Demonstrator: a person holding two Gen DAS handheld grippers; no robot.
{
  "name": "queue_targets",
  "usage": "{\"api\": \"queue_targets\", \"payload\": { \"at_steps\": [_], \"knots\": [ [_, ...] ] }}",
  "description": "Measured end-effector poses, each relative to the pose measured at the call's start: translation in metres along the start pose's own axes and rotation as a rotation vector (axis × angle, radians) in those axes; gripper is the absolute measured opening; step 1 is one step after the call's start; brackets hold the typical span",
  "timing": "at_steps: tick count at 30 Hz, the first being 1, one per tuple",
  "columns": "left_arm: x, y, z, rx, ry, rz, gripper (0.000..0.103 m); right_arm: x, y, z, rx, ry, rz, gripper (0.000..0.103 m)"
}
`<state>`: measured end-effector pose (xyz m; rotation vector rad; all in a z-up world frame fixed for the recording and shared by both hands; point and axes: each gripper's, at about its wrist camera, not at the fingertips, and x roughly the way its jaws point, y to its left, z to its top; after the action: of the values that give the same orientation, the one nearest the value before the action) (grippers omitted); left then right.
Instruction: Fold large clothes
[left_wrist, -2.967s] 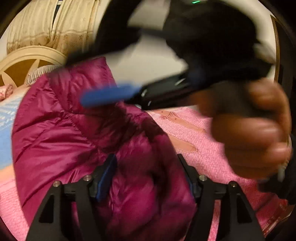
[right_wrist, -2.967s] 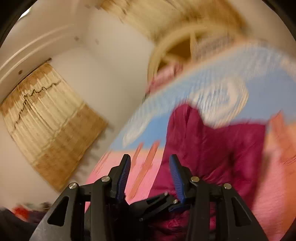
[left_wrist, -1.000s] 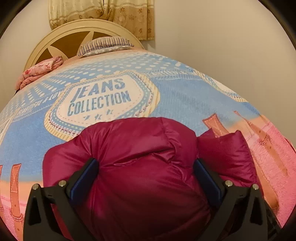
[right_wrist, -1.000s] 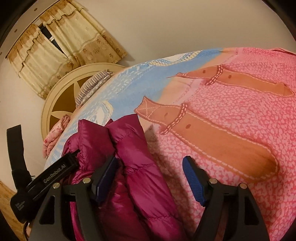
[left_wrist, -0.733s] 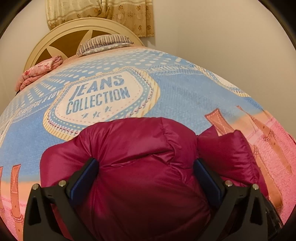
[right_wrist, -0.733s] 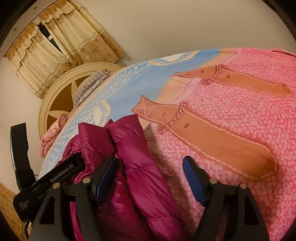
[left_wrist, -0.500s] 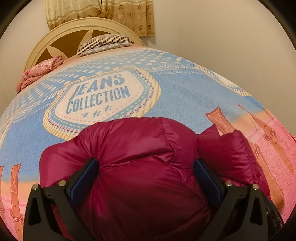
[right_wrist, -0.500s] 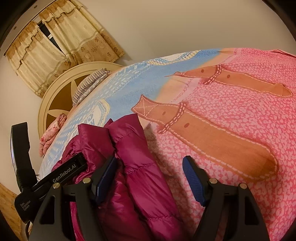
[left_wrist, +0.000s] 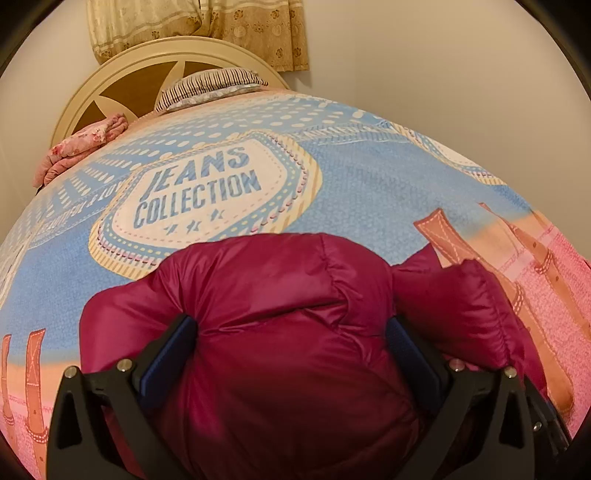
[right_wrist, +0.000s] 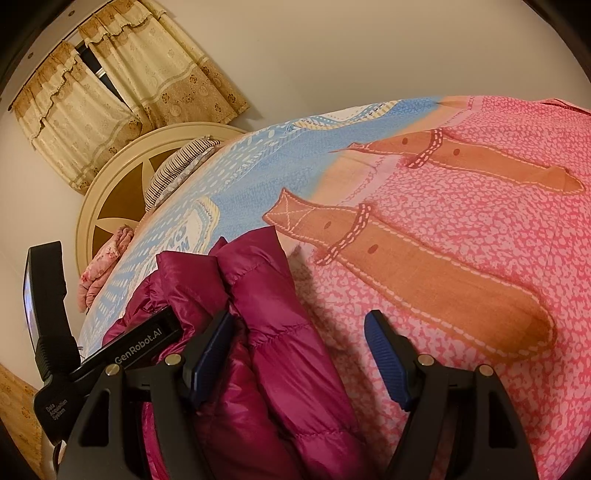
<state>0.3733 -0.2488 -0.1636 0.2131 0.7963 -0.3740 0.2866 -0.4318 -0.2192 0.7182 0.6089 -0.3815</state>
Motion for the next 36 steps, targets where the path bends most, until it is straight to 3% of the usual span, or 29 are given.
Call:
{"api": "queue_targets", "payload": {
  "at_steps": [17, 22, 25, 29, 32, 34, 36],
  "knots": [
    [-0.009, 0.007, 0.001, -0.010, 0.014, -0.018, 0.103, -0.004, 0.001, -0.001, -0.005, 0.005, 0.049, 0.075],
    [-0.076, 0.051, -0.018, -0.111, -0.094, -0.123, 0.103, -0.011, 0.000, 0.008, -0.078, 0.082, 0.172, 0.075],
    [-0.106, 0.090, -0.049, -0.174, -0.137, -0.169, 0.103, -0.016, -0.002, 0.015, -0.111, 0.120, 0.264, 0.075],
    [-0.101, 0.123, -0.090, -0.260, -0.070, -0.193, 0.103, -0.021, 0.010, 0.023, -0.166, 0.162, 0.377, 0.076],
    [-0.091, 0.133, -0.107, -0.320, -0.038, -0.268, 0.103, -0.020, 0.024, 0.027, -0.220, 0.179, 0.373, 0.082],
    [-0.083, 0.138, -0.113, -0.372, -0.035, -0.348, 0.103, -0.005, 0.026, 0.029, -0.228, 0.256, 0.350, 0.082],
    [-0.076, 0.139, -0.112, -0.400, -0.026, -0.397, 0.103, 0.012, 0.023, 0.027, -0.193, 0.348, 0.391, 0.082]
  ]
}}
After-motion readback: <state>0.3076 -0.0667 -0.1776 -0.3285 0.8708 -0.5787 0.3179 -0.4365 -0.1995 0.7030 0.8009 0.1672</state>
